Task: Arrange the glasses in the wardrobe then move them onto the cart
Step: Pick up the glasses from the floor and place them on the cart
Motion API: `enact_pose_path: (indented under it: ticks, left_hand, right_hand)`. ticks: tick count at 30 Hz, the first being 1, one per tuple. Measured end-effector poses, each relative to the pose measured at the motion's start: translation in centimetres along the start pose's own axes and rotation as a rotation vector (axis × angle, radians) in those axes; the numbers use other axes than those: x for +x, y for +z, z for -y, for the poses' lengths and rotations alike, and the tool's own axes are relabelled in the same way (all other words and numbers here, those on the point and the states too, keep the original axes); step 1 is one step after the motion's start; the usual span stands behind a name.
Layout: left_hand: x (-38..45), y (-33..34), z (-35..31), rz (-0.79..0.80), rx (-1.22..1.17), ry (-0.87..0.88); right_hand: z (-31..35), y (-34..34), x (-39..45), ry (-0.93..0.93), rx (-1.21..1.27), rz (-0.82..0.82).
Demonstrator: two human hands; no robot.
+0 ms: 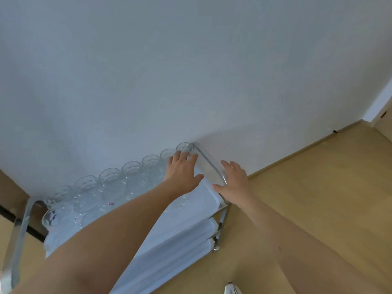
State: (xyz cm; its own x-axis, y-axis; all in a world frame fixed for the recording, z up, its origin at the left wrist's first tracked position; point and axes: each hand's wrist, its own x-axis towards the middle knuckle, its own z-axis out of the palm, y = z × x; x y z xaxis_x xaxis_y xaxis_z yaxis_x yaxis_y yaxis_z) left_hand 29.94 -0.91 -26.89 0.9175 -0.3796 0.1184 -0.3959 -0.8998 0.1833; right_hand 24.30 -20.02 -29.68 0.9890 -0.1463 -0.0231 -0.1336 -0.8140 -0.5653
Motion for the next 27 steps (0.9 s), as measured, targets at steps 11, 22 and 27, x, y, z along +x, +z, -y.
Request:
enact_pose_path:
  ticks: [11,22,27]
  left_hand:
    - [3.2,1.4,-16.3,0.04,-0.034,0.306]
    - [5.6,5.3,-38.3,0.08,-0.086,0.673]
    - [7.1,7.7,-46.5,0.105,-0.109,0.749]
  right_hand:
    - [-10.4,-9.2,-6.6,0.256,-0.098,-0.189]
    - [-26.2,-19.7,-13.4,0.535,-0.187,-0.325]
    - [-32.4,-24.3,-15.6,0.624,-0.217,-0.354]
